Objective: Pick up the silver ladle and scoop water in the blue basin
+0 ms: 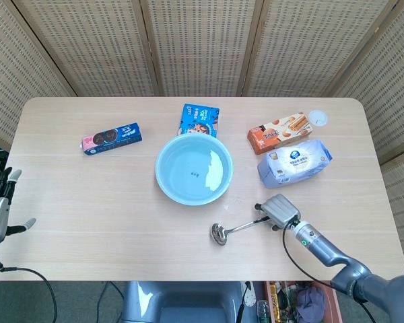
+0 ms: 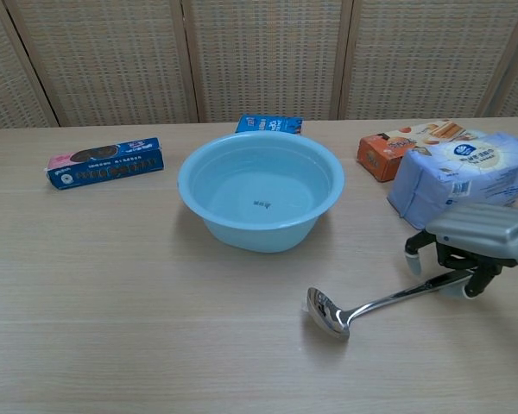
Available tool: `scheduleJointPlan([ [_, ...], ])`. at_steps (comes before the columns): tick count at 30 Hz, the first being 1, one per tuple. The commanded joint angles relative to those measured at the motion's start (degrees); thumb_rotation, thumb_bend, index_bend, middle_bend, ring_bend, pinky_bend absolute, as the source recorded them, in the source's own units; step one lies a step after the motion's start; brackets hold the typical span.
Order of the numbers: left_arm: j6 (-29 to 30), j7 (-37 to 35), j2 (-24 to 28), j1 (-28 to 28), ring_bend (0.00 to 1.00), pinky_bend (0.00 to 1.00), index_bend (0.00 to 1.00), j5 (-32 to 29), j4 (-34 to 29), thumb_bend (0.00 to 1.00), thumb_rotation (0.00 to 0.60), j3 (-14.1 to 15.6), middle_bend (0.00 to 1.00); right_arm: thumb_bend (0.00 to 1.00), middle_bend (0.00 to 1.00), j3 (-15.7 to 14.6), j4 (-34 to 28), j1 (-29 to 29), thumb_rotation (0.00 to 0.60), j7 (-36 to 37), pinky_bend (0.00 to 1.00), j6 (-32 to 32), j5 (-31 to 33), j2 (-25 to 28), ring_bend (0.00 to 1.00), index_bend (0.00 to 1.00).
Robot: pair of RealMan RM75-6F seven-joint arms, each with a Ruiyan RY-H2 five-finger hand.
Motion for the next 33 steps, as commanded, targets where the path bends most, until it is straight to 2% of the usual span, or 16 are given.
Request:
scheduleJointPlan([
  [1, -0.1, 0.0, 0.0, 0.0, 0.00, 0.00, 0.00, 0.0, 0.0, 0.00, 0.600, 0.0, 0.00, 0.34, 0.96, -0.4, 0.5, 0.3, 0.600, 0.0, 1.00, -0.4, 0.0, -0.5, 0.94, 0.43],
  [14, -0.2, -0.4, 0.0, -0.2, 0.00, 0.00, 0.00, -0.4, 0.2, 0.00, 0.600, 0.0, 0.00, 0.39, 0.96, -0.9, 1.7, 1.1, 0.600, -0.8, 1.00, -2.6, 1.6, -1.5, 0.94, 0.44],
  [17, -0.3, -0.5, 0.0, -0.2, 0.00, 0.00, 0.00, -0.4, 0.1, 0.00, 0.600, 0.0, 0.00, 0.42, 0.96, -1.2, 1.7, 1.1, 0.600, -0.6, 1.00, -2.6, 1.7, -1.6, 0.94, 0.48],
  [19, -0.2, -0.5, 0.1, -0.2, 0.00, 0.00, 0.00, -0.3, 0.1, 0.00, 0.600, 0.1, 0.00, 0.45, 0.96, -1.3, 1.7, 1.2, 0.600, 0.0, 1.00, -2.5, 1.6, -1.7, 0.94, 0.53],
  [24, -0.2, -0.6, 0.1, -0.2, 0.00, 0.00, 0.00, -0.3, 0.0, 0.00, 0.600, 0.1, 0.00, 0.66, 0.96, -1.7, 1.4, 1.4, 0.600, 1.8, 1.00, -2.3, 1.4, -1.5, 0.94, 0.62],
  [27, -0.3, -0.6, 0.1, -0.2, 0.00, 0.00, 0.00, -0.3, 0.0, 0.00, 0.600, 0.2, 0.00, 0.75, 0.96, -1.8, 0.5, 1.6, 0.600, 3.0, 1.00, -2.4, 1.6, -0.8, 0.94, 0.66],
  [30, -0.3, -0.7, 0.2, -0.2, 0.00, 0.00, 0.00, -0.2, 0.0, 0.00, 0.600, 0.2, 0.00, 0.82, 0.96, -1.8, -1.4, 1.8, 0.600, 4.4, 1.00, -2.7, 2.1, 0.7, 0.94, 0.69],
  [33, -0.1, -1.0, 0.3, -0.2, 0.00, 0.00, 0.00, -0.1, 0.0, 0.00, 0.600, 0.2, 0.00, 0.86, 0.96, -1.3, -4.6, 1.7, 0.600, 5.2, 1.00, -2.6, 3.1, 3.0, 0.94, 0.70],
])
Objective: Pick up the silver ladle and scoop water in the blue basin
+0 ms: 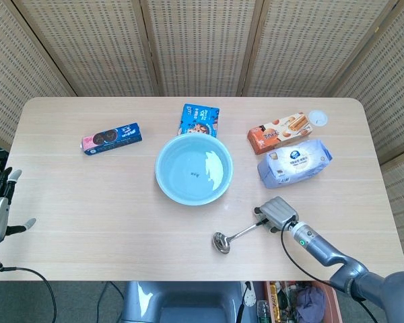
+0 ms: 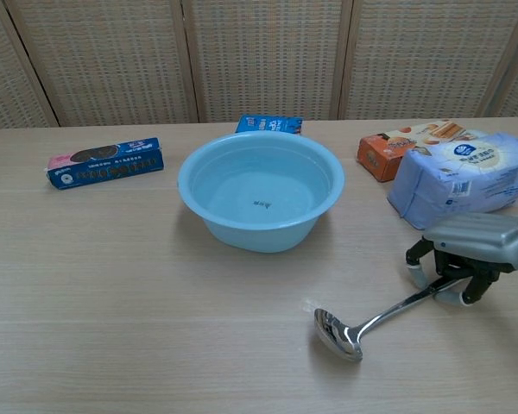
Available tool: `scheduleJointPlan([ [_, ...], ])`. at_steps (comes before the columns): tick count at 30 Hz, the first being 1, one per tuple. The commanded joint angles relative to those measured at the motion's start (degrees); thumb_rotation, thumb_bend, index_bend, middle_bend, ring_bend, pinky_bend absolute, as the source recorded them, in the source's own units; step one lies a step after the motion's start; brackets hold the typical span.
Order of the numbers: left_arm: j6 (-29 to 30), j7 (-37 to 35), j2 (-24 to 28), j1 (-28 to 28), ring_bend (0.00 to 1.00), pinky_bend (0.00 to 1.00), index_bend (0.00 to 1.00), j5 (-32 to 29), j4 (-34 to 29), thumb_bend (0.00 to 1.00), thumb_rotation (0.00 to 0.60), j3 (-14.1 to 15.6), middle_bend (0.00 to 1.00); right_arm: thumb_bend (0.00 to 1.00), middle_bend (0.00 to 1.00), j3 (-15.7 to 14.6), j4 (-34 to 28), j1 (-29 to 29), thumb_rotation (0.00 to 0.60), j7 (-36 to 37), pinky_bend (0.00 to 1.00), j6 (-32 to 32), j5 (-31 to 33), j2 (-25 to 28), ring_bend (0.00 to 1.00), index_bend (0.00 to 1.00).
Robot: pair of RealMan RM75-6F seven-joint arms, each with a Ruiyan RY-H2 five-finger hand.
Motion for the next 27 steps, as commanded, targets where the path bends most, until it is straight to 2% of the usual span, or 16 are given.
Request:
scheduleJointPlan([
  [1, 0.0, -0.1, 0.1, 0.0, 0.00, 0.00, 0.00, 0.0, 0.0, 0.00, 0.600, 0.0, 0.00, 0.86, 0.97, 0.5, -3.8, 0.0, 0.600, 1.0, 1.00, 0.1, 1.2, 2.9, 0.94, 0.71],
  [9, 0.1, -0.4, 0.2, 0.1, 0.00, 0.00, 0.00, 0.5, -0.2, 0.00, 0.600, 0.2, 0.00, 0.89, 0.97, 1.5, -15.2, -0.7, 0.600, 1.3, 1.00, 0.4, 3.9, 11.4, 0.94, 0.72],
  [19, 0.1, -0.6, 0.5, 0.0, 0.00, 0.00, 0.00, 0.8, -0.5, 0.00, 0.600, 0.3, 0.00, 0.89, 0.97, 2.0, -24.8, -1.0, 0.600, 6.0, 1.00, 1.8, 4.4, 20.5, 0.94, 0.72],
  [27, -0.1, -0.9, 0.6, 0.0, 0.00, 0.00, 0.00, 0.7, -0.4, 0.00, 0.600, 0.3, 0.00, 0.90, 0.97, 4.4, -32.0, 0.7, 0.600, 2.4, 1.00, -0.1, 6.8, 26.3, 0.94, 0.72],
])
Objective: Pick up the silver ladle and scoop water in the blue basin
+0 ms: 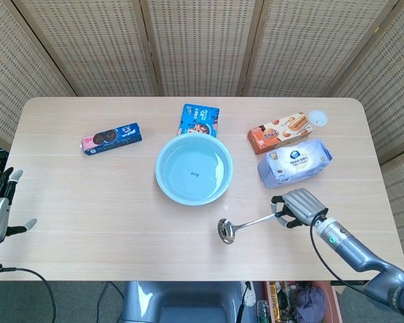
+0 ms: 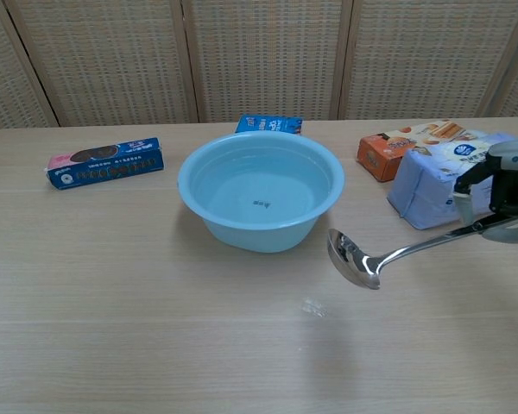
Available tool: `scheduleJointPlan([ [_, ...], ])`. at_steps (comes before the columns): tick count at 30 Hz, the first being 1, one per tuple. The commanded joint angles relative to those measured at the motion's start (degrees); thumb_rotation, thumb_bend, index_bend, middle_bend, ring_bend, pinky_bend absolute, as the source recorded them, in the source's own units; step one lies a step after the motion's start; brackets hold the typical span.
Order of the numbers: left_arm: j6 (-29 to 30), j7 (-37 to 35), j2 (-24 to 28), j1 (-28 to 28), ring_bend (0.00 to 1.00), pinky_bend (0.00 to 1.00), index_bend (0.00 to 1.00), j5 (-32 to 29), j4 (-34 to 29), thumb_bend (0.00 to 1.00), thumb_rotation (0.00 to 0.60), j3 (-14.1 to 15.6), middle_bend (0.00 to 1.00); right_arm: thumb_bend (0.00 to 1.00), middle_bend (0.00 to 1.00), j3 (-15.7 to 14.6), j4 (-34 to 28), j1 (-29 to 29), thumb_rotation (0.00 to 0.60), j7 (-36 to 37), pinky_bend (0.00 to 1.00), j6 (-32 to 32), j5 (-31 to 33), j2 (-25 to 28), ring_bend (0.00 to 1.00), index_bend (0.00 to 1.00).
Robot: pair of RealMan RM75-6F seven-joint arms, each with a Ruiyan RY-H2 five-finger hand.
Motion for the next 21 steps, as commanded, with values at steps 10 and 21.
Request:
scheduleJointPlan([
  [10, -0.6, 0.2, -0.1, -0.3, 0.00, 0.00, 0.00, -0.2, 0.1, 0.00, 0.600, 0.0, 0.00, 0.92, 0.97, 8.1, -9.7, 7.7, 0.600, -12.0, 1.00, -10.7, 13.2, 8.0, 0.94, 0.72],
  [21, -2.0, -0.2, 0.0, -0.9, 0.00, 0.00, 0.00, -1.0, 0.5, 0.00, 0.600, 0.0, 0.00, 0.92, 0.97, 8.9, -12.0, 25.7, 0.600, -40.1, 1.00, -12.4, 54.6, 6.2, 0.94, 0.73],
])
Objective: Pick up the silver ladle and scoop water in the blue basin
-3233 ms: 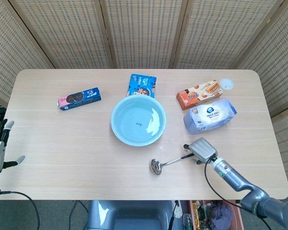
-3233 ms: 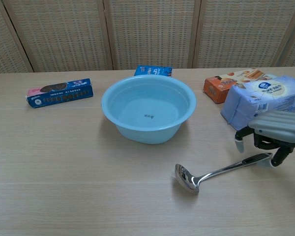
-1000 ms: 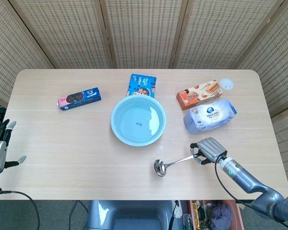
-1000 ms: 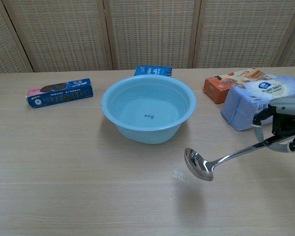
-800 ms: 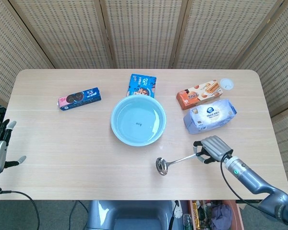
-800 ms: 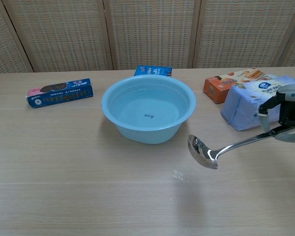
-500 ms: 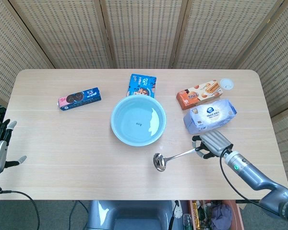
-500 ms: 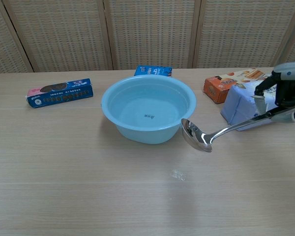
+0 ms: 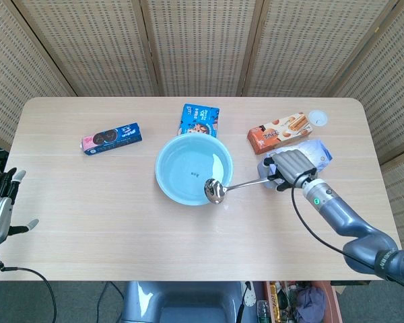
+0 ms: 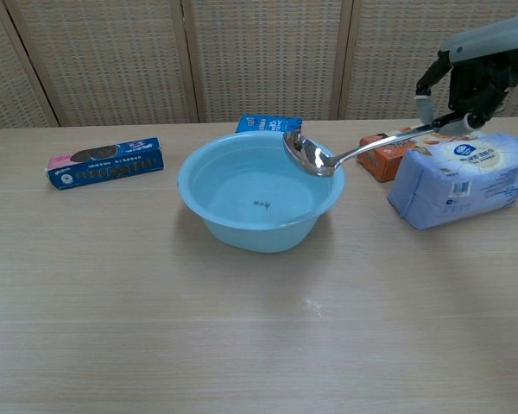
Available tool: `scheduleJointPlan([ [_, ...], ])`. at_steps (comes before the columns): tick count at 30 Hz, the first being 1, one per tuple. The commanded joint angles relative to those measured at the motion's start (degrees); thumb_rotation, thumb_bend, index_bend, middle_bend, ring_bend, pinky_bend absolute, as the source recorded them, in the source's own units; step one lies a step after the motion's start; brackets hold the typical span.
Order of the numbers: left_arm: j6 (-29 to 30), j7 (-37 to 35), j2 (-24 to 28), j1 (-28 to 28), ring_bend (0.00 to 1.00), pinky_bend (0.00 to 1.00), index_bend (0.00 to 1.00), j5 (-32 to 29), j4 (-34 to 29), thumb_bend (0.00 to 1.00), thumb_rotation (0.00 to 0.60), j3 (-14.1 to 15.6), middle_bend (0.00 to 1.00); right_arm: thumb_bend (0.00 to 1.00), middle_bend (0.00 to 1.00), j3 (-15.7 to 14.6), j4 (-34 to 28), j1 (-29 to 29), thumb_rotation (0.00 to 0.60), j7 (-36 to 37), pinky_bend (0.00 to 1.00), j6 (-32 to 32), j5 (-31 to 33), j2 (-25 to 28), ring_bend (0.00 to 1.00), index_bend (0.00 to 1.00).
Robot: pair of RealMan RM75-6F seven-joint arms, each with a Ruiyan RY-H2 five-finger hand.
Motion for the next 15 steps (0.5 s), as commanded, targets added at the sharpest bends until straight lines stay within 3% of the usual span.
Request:
scheduleJointPlan([
  [1, -0.4, -0.1, 0.0, -0.2, 0.00, 0.00, 0.00, -0.3, 0.1, 0.00, 0.600, -0.1, 0.00, 0.92, 0.97, -1.4, -1.7, 11.7, 0.600, -17.2, 1.00, 3.6, 22.8, -2.8, 0.94, 0.73],
  [8, -0.8, -0.5, 0.3, -0.5, 0.00, 0.00, 0.00, -0.4, 0.1, 0.00, 0.600, -0.2, 0.00, 0.92, 0.97, -4.3, 0.5, 21.7, 0.600, -34.6, 1.00, 15.2, 43.3, -10.5, 0.94, 0.73],
  [15, -1.4, -1.5, 0.7, -0.6, 0.00, 0.00, 0.00, -0.8, 0.4, 0.00, 0.600, -0.3, 0.00, 0.93, 0.97, -3.4, 8.5, 26.6, 0.600, -45.6, 1.00, 22.6, 53.3, -20.3, 0.94, 0.73],
])
